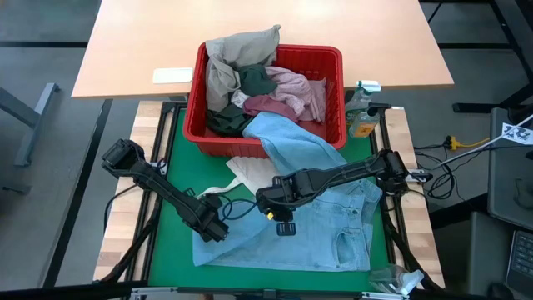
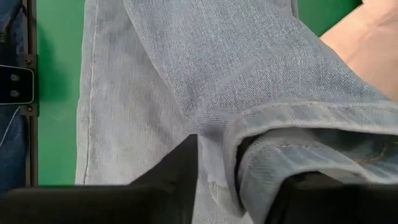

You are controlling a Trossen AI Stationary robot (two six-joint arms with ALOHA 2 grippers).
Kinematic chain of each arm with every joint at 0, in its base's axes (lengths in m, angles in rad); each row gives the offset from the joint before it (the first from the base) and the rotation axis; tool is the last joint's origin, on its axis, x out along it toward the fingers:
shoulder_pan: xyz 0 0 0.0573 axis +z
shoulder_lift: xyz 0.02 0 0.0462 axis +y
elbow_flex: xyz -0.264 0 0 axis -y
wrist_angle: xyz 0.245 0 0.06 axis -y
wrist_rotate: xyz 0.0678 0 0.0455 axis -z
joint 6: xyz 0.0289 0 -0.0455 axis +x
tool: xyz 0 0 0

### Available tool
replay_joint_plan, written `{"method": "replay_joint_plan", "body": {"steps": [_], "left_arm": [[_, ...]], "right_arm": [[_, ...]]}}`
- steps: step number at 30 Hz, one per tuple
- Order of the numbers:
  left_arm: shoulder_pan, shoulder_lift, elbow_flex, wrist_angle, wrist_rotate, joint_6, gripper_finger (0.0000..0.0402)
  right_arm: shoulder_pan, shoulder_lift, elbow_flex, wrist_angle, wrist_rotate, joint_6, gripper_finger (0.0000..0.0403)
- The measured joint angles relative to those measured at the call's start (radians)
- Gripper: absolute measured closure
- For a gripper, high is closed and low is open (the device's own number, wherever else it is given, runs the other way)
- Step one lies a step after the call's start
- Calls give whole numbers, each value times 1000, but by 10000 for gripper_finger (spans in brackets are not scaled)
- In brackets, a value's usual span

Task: Fold laundry
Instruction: Fold the blue jeans

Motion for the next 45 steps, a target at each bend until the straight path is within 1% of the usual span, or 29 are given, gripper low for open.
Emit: {"method": "replay_joint_plan", "body": {"steps": [5, 11, 14, 22, 30, 32, 35, 38, 43, 45], "left_arm": [[0, 0, 0, 0, -18, -1, 378], [0, 0, 0, 1, -20, -45, 376], [0, 0, 0, 1, -20, -45, 373], [0, 0, 0, 1, -19, -46, 372], [0, 0, 0, 1, -19, -48, 372], [0, 0, 0, 1, -19, -48, 372], [0, 0, 0, 1, -19, -48, 372], [0, 0, 0, 2, -24, -48, 372], [0, 0, 0, 11, -60, -48, 372], [0, 0, 0, 12, -66, -48, 372]], "right_arm": [[0, 0, 0, -10, 14, -9, 243], [0, 0, 0, -68, 150, -10, 236], [0, 0, 0, -124, 182, -10, 236], [0, 0, 0, -298, 182, -2, 237], [0, 0, -1, -383, 182, -11, 237], [0, 0, -18, -393, 180, -23, 237], [0, -19, -102, -390, 138, -36, 237], [0, -66, -237, -321, 82, -35, 237], [1, -142, -535, -71, -17, 3, 237], [1, -169, -647, 32, -30, 30, 237]]}}
